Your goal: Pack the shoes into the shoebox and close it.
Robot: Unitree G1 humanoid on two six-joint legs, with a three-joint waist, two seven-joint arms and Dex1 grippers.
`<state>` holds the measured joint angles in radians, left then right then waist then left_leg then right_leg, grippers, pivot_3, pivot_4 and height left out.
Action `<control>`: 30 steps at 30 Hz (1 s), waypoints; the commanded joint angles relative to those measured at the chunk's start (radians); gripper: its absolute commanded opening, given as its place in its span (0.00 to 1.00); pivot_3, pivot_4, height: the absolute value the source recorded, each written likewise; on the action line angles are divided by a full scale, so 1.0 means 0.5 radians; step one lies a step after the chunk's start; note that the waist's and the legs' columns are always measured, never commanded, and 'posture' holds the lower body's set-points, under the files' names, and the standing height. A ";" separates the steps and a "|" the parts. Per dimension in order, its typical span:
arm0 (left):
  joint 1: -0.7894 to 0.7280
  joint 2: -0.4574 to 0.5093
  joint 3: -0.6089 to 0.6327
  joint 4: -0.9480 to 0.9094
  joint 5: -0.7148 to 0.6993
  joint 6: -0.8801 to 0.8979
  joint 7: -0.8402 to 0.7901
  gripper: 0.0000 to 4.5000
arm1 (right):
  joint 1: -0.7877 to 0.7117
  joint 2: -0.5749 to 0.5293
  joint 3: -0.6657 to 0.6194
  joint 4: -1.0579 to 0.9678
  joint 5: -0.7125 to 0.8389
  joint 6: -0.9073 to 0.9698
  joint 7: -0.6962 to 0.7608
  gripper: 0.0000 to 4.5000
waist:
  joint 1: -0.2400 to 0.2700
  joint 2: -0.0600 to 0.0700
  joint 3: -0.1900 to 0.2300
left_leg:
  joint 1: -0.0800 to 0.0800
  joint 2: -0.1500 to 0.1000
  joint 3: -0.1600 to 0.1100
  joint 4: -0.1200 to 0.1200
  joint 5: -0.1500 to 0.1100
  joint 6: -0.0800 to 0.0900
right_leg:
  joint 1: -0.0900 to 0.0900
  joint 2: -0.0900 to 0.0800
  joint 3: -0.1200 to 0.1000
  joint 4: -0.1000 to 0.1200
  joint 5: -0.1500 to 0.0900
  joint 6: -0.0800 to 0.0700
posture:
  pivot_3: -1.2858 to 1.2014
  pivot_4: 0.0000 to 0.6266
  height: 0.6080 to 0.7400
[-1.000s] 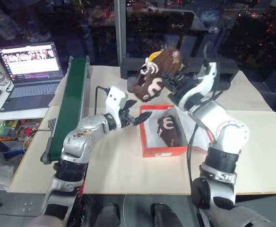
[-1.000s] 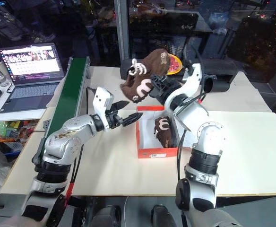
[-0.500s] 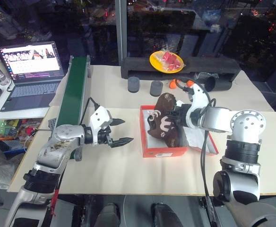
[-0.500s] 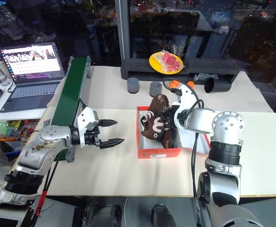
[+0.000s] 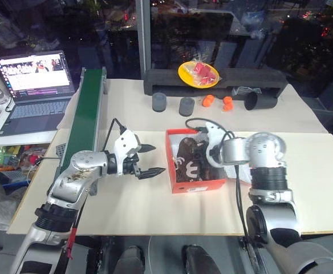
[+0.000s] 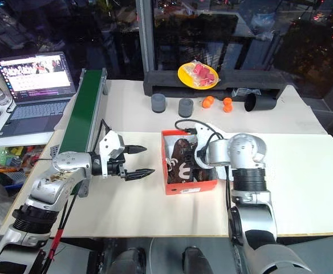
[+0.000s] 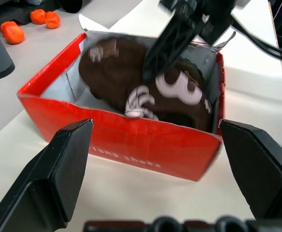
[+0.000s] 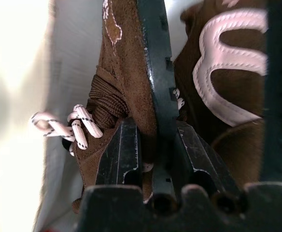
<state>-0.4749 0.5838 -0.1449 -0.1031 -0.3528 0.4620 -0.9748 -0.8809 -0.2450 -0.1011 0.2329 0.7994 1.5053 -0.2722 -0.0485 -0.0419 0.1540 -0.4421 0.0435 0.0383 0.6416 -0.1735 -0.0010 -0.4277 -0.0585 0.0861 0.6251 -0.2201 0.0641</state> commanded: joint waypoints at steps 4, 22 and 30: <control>-0.069 -0.039 -0.027 -0.007 0.030 -0.046 -0.018 0.99 | -0.091 0.003 0.197 0.298 -0.325 -0.233 0.326 0.15 | 0.001 0.000 0.000 | 0.003 0.000 0.000 0.000 0.000 0.000 | 0.003 0.000 -0.001 0.000 0.000 0.000 | 0.52 0.24 1.00; -0.103 -0.061 -0.047 0.030 0.062 -0.044 -0.081 1.00 | -0.240 0.099 -0.583 -0.846 -0.072 0.218 0.315 0.63 | 0.010 0.004 0.002 | -0.005 0.002 -0.005 0.000 0.000 0.000 | -0.004 0.001 -0.005 0.002 0.000 0.000 | 0.52 0.24 1.00; -0.118 -0.075 -0.060 0.079 0.077 -0.058 -0.097 1.00 | 0.388 -0.068 -1.085 -1.255 0.355 0.218 -0.172 0.02 | 0.030 0.004 0.002 | -0.005 -0.003 -0.011 0.002 0.000 0.000 | 0.004 -0.005 -0.014 -0.003 -0.001 -0.001 | 0.52 0.24 1.00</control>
<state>-0.5145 0.5507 -0.1775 -0.0511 -0.3152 0.4565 -1.0154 -0.7230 -0.2610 -0.5759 -0.3139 0.9084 1.6067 -0.2982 -0.0335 -0.0398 0.1549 -0.4448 0.0424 0.0326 0.6425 -0.1735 -0.0008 -0.4256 -0.0605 0.0791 0.6238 -0.2206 0.0638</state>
